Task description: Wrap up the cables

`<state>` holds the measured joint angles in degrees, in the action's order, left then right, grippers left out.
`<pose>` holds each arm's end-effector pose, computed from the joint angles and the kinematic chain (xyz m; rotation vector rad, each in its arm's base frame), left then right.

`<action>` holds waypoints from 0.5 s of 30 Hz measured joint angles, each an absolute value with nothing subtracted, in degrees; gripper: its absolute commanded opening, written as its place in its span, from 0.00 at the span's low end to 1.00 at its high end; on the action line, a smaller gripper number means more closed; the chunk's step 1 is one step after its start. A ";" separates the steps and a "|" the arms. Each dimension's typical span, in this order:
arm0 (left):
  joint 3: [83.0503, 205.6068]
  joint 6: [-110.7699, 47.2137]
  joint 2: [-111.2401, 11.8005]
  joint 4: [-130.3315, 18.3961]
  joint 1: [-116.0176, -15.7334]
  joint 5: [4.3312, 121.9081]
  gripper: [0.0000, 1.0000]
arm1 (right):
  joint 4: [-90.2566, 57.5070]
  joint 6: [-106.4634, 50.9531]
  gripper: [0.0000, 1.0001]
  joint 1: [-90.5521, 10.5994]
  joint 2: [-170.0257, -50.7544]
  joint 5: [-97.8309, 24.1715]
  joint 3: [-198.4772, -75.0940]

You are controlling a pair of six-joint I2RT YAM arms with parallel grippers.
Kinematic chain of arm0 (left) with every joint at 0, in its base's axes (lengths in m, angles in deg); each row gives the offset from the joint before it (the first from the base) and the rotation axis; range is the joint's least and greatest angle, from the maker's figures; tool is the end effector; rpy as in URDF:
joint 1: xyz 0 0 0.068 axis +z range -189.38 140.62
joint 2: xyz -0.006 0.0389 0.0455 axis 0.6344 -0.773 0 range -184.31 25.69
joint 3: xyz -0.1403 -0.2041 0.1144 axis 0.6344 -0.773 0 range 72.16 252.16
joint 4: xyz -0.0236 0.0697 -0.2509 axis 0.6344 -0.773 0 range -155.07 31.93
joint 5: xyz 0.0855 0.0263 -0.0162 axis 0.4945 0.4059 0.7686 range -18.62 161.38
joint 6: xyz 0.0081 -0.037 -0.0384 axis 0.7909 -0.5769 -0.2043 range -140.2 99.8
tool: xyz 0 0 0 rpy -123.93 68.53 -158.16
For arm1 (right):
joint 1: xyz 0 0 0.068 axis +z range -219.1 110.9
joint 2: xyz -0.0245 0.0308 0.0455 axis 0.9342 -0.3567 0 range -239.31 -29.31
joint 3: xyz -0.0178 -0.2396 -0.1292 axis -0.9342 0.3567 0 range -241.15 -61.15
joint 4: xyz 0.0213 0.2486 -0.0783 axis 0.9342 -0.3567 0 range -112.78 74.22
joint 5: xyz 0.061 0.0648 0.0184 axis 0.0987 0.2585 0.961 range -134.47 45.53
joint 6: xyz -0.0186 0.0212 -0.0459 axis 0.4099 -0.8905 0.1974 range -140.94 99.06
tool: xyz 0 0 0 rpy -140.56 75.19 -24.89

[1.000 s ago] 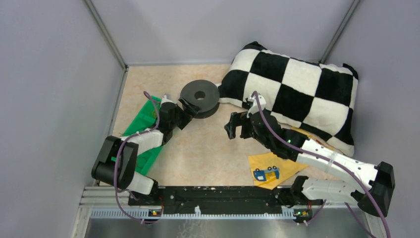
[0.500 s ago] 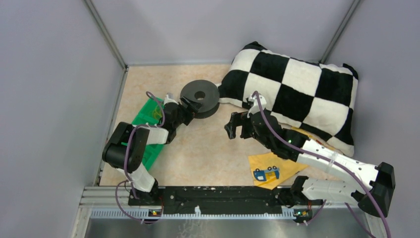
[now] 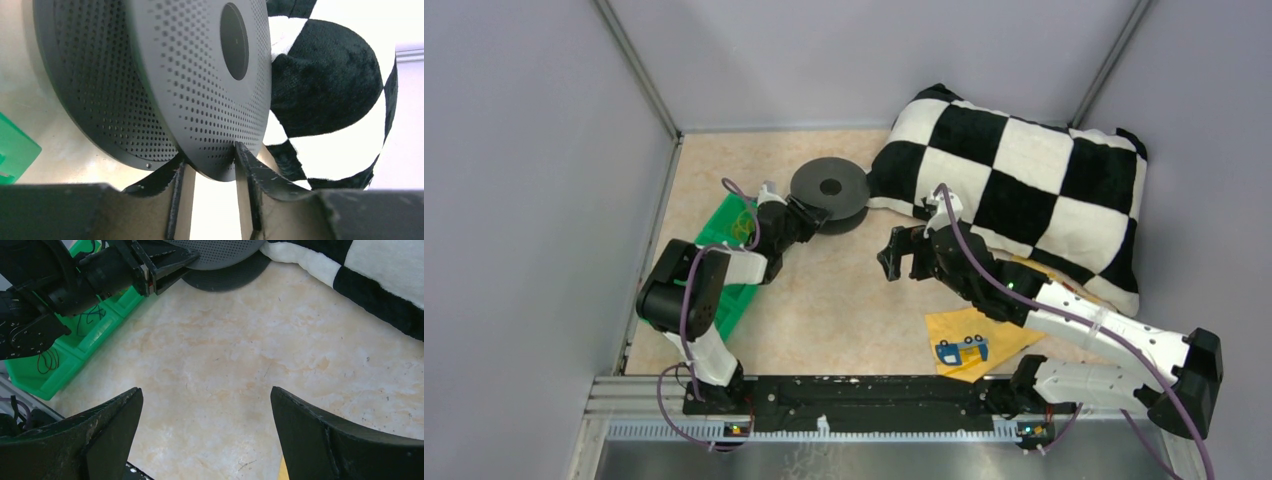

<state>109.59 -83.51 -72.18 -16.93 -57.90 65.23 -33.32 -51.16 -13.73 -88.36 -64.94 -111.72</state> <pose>0.3140 -0.1092 0.1554 -0.7098 1.9278 -1.0373 0.1421 0.1838 0.3160 -0.2188 2.0330 0.5931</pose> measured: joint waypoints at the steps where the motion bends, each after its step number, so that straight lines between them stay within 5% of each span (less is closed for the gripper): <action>1: 109.68 -83.33 -72.09 -16.93 -57.90 65.23 0.27 | -33.32 -51.18 0.99 -13.73 -88.22 -64.90 -111.72; 4: 109.90 -83.14 -70.76 -17.43 -57.90 65.16 0.14 | -33.32 -51.22 0.99 -13.73 -87.92 -64.81 -111.72; 15: 110.73 -77.21 -61.47 -25.10 -58.25 67.09 0.00 | -33.32 -51.59 0.99 -13.73 -87.70 -64.33 -111.72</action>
